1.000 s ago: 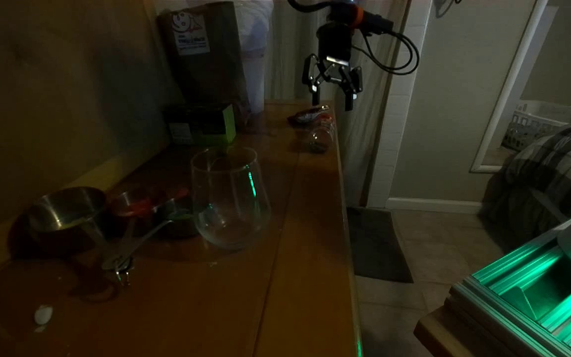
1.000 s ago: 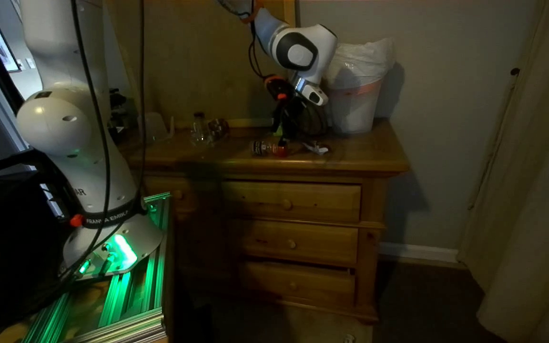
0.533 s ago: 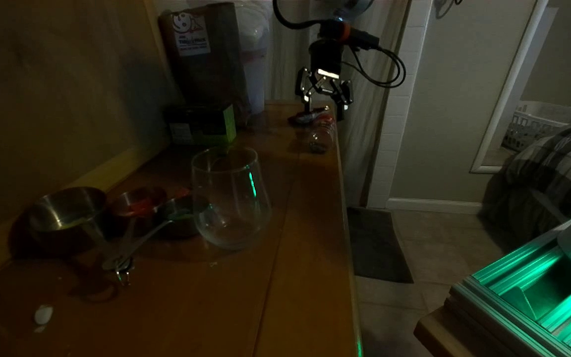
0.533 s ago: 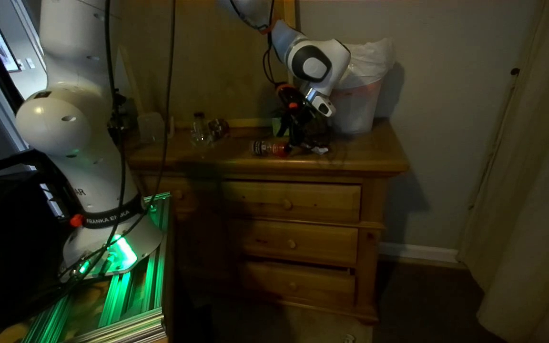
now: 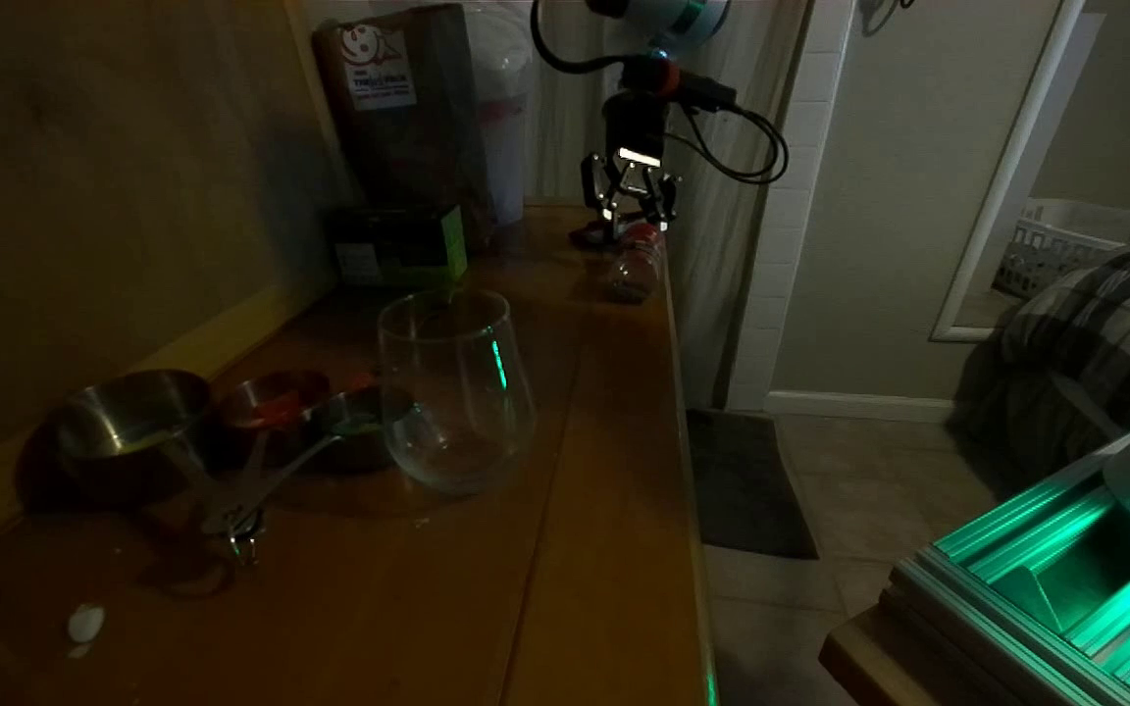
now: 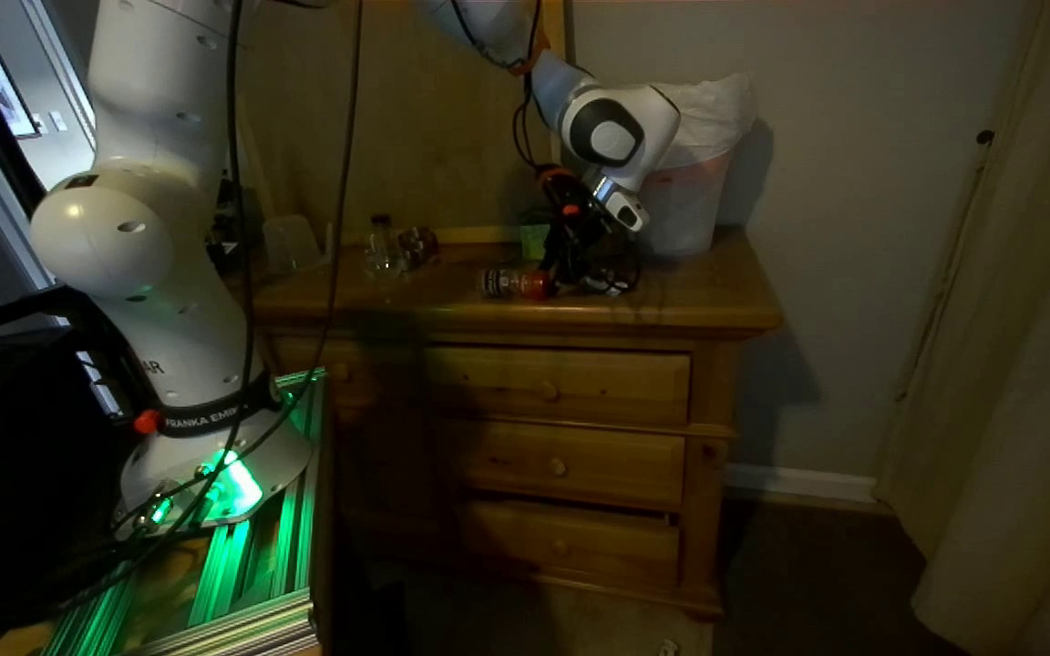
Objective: Put the red container upright.
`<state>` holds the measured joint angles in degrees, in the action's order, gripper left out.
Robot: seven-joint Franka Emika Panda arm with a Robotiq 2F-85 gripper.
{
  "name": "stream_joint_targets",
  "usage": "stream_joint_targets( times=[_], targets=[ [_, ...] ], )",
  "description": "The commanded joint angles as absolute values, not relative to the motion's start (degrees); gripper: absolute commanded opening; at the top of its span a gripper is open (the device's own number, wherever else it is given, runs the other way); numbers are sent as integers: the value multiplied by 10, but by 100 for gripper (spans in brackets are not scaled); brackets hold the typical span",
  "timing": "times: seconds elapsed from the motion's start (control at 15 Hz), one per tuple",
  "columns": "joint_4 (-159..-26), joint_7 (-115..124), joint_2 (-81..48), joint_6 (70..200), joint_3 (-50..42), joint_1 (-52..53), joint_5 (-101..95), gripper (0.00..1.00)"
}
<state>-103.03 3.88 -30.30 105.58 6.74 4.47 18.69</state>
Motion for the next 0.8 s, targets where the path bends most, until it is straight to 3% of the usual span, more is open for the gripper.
stream_joint_targets(
  times=[0.0, 0.07, 0.2, 0.73],
  targets=[
    [-998, 24, -322, 1017, 71, 37, 201, 85],
    [-994, 24, -325, 1009, 71, 38, 200, 86],
    [-987, 20, -330, 985, 71, 37, 200, 99],
    [-1000, 25, -333, 994, 68, 28, 239, 100]
  ],
)
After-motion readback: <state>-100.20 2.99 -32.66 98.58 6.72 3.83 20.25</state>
